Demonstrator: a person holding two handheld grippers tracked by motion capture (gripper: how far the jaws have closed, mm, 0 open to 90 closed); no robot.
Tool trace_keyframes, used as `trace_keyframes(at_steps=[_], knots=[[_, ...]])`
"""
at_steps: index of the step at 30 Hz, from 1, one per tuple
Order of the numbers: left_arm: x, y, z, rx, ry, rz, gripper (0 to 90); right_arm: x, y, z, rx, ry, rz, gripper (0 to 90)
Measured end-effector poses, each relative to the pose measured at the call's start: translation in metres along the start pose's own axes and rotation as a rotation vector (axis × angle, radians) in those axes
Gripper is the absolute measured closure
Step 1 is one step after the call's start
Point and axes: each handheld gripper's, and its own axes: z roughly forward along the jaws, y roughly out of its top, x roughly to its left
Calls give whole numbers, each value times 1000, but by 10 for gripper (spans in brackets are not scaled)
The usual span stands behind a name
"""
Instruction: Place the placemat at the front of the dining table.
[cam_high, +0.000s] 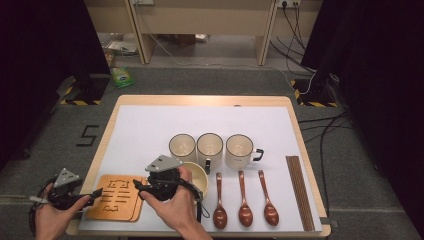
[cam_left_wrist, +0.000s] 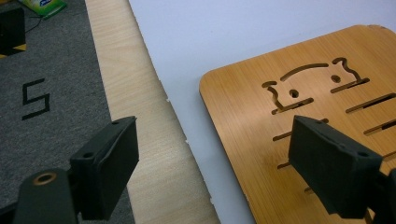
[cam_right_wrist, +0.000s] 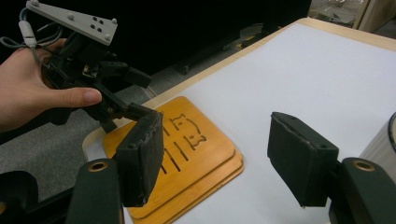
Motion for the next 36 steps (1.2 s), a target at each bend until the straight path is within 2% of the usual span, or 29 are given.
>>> trace_keyframes(at_steps=[20,27,36], knots=[[1,0,-1,-13,7,5,168,13,-4,21,28,23,-14,347],[0,0,-1,-20,-2,2,168,24,-12,34,64,49,-25,345],[-1,1,0,-41,-22,-11,169,31,-22,50,110,70,-40,345]])
